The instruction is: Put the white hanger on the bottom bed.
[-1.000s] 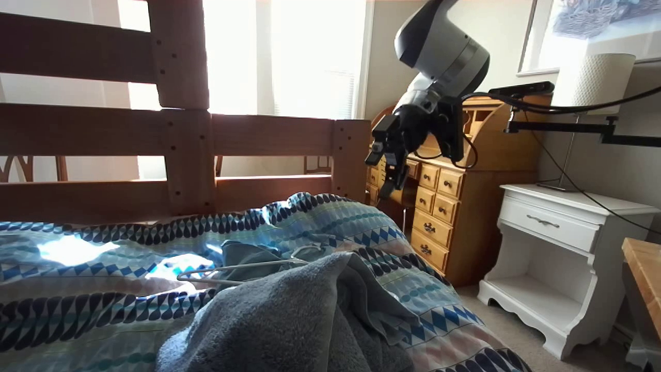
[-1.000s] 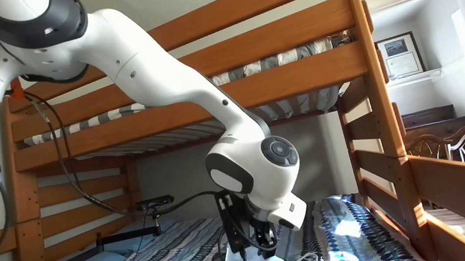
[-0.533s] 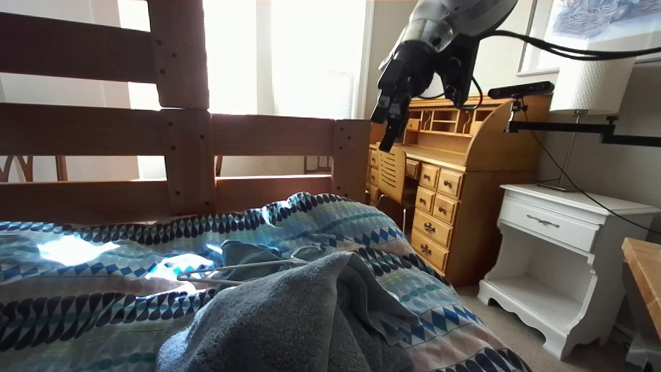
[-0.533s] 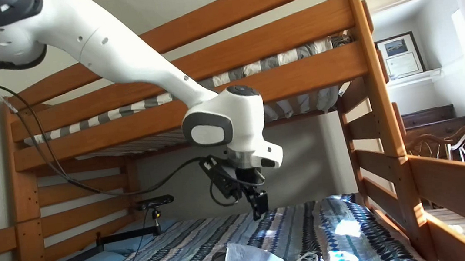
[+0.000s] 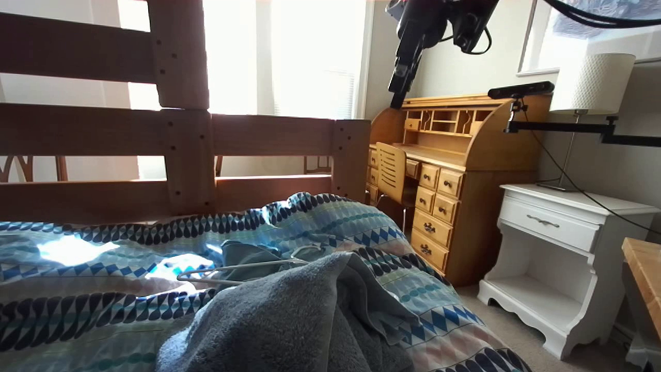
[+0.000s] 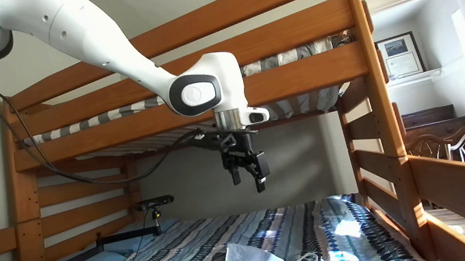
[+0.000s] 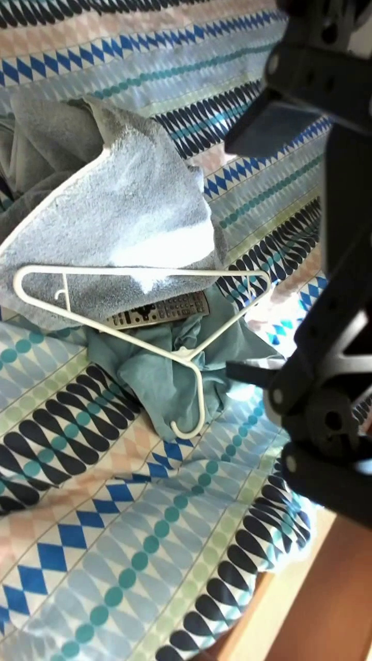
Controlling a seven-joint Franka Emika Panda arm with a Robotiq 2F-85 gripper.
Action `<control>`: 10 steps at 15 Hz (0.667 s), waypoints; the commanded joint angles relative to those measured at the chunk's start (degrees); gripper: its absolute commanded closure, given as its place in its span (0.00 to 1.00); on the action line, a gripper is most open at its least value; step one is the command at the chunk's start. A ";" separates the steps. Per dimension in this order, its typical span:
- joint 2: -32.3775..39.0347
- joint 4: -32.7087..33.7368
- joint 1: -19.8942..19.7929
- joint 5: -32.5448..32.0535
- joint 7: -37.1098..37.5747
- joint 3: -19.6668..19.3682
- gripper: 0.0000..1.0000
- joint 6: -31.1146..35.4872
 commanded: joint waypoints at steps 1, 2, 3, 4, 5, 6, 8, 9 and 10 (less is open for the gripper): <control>-0.55 0.08 -0.84 -0.90 0.31 0.85 0.00 -0.23; -0.85 0.07 -0.82 -1.19 0.31 0.82 0.00 -0.34; -0.91 0.06 -0.82 -1.31 0.31 0.81 0.00 -0.37; -0.91 0.03 -0.84 -1.37 0.31 0.81 0.00 -0.38; -0.91 -0.02 -0.85 -1.40 0.31 0.81 0.00 -0.38; -0.91 -0.06 -0.85 -1.43 0.31 0.80 0.00 -0.38; -0.91 -0.08 -0.86 -1.48 0.31 0.80 0.00 -0.38; -0.91 -0.09 -0.87 -1.50 0.31 0.80 0.00 -0.38; -0.91 -0.10 -0.87 -1.52 0.31 0.80 0.00 -0.38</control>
